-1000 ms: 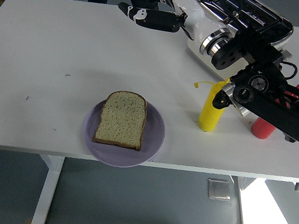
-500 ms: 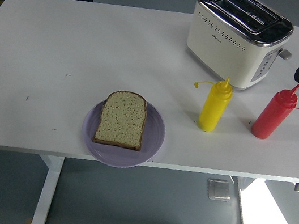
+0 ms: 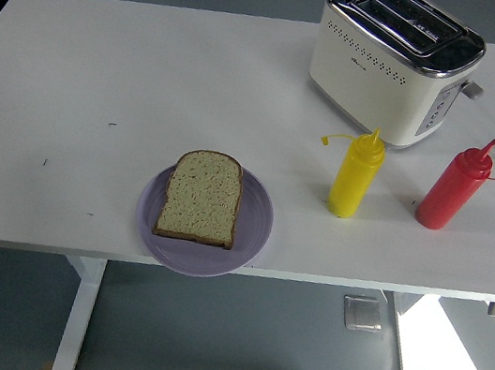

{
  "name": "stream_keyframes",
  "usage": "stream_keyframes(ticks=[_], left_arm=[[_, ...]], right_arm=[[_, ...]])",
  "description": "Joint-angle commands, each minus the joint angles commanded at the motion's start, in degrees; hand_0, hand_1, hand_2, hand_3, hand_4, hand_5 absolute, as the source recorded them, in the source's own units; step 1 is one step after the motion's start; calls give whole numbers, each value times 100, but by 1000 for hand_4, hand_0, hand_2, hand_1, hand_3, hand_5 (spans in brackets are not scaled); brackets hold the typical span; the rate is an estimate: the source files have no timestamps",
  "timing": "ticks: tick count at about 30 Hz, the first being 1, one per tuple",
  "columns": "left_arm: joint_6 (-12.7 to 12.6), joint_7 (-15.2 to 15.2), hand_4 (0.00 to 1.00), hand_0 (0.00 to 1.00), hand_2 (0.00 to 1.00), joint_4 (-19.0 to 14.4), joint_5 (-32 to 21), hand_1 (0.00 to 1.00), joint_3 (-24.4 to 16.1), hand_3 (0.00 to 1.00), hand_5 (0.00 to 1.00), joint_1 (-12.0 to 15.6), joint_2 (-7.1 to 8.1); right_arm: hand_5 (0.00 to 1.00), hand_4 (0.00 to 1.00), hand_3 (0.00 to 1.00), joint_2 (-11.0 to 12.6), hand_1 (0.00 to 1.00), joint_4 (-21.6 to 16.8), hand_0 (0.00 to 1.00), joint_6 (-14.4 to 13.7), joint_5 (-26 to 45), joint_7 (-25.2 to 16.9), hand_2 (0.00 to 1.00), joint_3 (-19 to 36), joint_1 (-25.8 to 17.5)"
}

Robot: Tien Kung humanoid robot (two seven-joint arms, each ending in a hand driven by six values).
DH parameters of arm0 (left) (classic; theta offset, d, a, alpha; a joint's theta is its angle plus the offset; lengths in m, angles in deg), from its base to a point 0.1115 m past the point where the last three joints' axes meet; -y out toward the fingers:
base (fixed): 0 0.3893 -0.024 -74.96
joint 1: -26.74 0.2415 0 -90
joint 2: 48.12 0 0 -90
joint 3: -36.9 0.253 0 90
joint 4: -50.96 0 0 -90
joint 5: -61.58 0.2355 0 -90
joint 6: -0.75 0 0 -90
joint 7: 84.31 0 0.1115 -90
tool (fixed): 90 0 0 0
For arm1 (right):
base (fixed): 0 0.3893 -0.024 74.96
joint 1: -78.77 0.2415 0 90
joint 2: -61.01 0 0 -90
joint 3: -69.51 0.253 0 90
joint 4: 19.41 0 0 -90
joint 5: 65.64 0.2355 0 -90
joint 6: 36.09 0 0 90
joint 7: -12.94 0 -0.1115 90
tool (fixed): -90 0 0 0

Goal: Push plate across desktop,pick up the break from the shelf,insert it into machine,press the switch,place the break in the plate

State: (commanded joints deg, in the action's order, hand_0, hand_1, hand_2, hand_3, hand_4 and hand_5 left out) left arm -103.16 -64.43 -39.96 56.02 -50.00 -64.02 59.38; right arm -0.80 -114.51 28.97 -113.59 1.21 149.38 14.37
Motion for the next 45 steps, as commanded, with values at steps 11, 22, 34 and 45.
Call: stream_keyframes(ticks=[11,22,34,45], left_arm=[[277,-474,671,744,616,98,-367,667,-113,603,965,-25,-19],[461,-857,683,745,614,221,-576,666,-199,606,986,-27,-54],[575,-1058,690,747,614,368,-861,667,-245,609,998,-58,-90],[562,-1053,705,749,617,471,-880,667,-282,612,998,-96,-99]], right_arm=[[432,741,660,-374,699,-58,760,303,1669,-155,675,791,-1346],[525,770,717,-635,745,19,779,803,3077,338,729,1009,-1746],[551,779,732,-699,766,148,799,1049,3414,578,751,1140,-1802],[575,786,731,-723,767,197,809,1087,3556,650,752,1134,-1811]])
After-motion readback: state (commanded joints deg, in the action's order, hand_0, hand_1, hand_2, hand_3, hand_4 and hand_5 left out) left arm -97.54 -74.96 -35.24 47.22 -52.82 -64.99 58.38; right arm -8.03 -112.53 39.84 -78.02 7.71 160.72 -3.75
